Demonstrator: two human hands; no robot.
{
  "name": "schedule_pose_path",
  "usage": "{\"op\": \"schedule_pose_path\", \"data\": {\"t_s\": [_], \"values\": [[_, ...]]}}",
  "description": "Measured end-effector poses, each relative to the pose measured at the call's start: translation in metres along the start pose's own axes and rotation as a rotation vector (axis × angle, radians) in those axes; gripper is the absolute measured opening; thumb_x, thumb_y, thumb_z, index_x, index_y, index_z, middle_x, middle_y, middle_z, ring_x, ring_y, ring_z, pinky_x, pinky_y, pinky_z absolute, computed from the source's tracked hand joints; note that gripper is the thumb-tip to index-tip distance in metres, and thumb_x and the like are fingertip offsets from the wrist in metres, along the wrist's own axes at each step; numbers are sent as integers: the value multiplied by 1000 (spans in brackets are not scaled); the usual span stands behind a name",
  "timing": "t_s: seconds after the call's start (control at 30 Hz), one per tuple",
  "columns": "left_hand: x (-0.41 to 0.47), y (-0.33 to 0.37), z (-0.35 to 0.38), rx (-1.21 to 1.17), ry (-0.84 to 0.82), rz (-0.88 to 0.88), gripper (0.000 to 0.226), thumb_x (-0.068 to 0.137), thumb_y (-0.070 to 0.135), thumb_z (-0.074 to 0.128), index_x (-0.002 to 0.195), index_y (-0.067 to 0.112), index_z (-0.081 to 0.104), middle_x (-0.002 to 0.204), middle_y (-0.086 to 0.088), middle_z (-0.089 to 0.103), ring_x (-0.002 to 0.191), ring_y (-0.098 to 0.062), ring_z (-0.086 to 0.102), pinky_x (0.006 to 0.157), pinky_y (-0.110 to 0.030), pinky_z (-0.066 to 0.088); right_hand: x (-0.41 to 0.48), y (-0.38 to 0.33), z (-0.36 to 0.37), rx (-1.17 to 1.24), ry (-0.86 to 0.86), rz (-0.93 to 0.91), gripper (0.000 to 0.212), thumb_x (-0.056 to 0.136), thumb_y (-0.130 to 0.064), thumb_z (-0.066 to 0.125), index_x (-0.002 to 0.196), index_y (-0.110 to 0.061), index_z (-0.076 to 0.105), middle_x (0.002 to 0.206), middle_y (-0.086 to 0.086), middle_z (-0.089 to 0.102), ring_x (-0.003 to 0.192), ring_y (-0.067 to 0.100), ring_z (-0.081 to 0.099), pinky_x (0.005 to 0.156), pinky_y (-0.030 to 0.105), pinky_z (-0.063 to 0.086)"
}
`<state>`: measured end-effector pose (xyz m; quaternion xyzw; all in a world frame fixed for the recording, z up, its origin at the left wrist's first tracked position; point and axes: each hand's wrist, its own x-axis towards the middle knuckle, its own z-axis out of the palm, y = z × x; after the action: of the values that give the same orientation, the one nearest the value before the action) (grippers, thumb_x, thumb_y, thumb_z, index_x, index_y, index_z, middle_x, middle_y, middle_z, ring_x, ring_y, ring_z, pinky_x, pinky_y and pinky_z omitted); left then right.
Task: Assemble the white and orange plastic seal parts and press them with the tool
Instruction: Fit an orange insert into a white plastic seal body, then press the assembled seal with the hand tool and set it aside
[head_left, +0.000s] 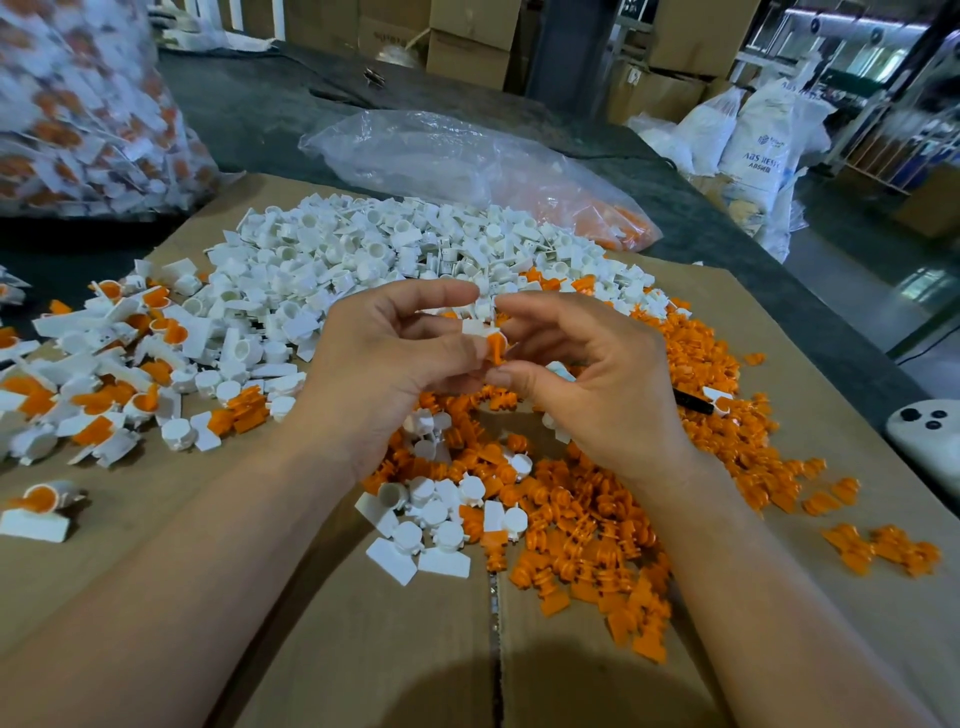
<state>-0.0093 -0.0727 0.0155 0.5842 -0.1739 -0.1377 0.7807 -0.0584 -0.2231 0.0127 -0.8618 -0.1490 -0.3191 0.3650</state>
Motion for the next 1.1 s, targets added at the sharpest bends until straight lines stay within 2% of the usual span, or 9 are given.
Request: {"op": "schedule_pose_path", "data": {"t_s": [0.13,0.27,0.43,0.53,0.7,0.77,0.87,0.97,1.1], "values": [[1,0,-2,24,-18,-19,35,58,7,71,92,14,67,57,-2,67,56,-15,67,53,-23,54,1,-2,0,-7,-1,-21,41,73,-12,72,108,-25,55,88,-11,59,77,10,63,70,25,54],[1,0,-3,28,-43,-36,43,51,14,72,93,15,67,60,-4,68,55,-15,66,51,-22,53,1,-3,-1,-36,-15,-54,30,75,-11,70,102,-22,61,85,-7,62,78,14,62,68,33,52],[2,-1,-4,20,-52,-58,32,66,-3,70,92,16,67,59,-3,68,55,-14,66,51,-21,52,1,-3,-1,-77,13,-63,26,73,-8,70,98,-5,68,86,-1,61,79,12,60,69,27,52],[2,-1,-3,22,-45,-56,31,69,-5,69,92,15,67,59,-3,68,55,-14,66,50,-21,52,1,-6,-2,-88,-12,-43,26,73,-10,70,98,-4,69,86,-2,61,78,11,60,69,23,52],[5,-1,-5,-44,28,-66,31,67,-5,69,91,13,66,55,-3,66,51,-13,65,49,-20,52,10,-1,-30,-167,-44,347,29,69,-46,67,96,-35,63,89,-20,62,83,-2,59,72,8,45],[6,0,-7,-70,54,-71,30,66,-4,69,91,13,66,54,-3,66,51,-14,65,48,-19,51,12,10,-48,-317,-61,483,28,74,-43,68,99,-30,65,95,-12,65,83,0,58,69,11,44],[7,0,-9,-81,61,-74,30,68,-4,69,92,14,66,55,-3,67,52,-14,65,48,-19,51,10,25,-65,-560,-215,619,45,76,-44,67,114,-21,61,112,-3,62,93,5,52,71,19,37],[8,0,-10,-91,66,-76,29,69,-4,68,92,14,66,55,-2,67,52,-13,66,47,-18,50,9,29,-68,-613,-394,692,64,69,-55,66,123,-22,54,126,-2,54,110,12,50,80,25,35],[8,0,-11,-95,64,-73,31,65,-1,69,92,14,67,55,-2,67,53,-13,66,47,-17,50,8,28,-57,-701,-620,726,84,62,-66,63,131,-22,43,130,0,48,115,18,46,82,29,39]]}}
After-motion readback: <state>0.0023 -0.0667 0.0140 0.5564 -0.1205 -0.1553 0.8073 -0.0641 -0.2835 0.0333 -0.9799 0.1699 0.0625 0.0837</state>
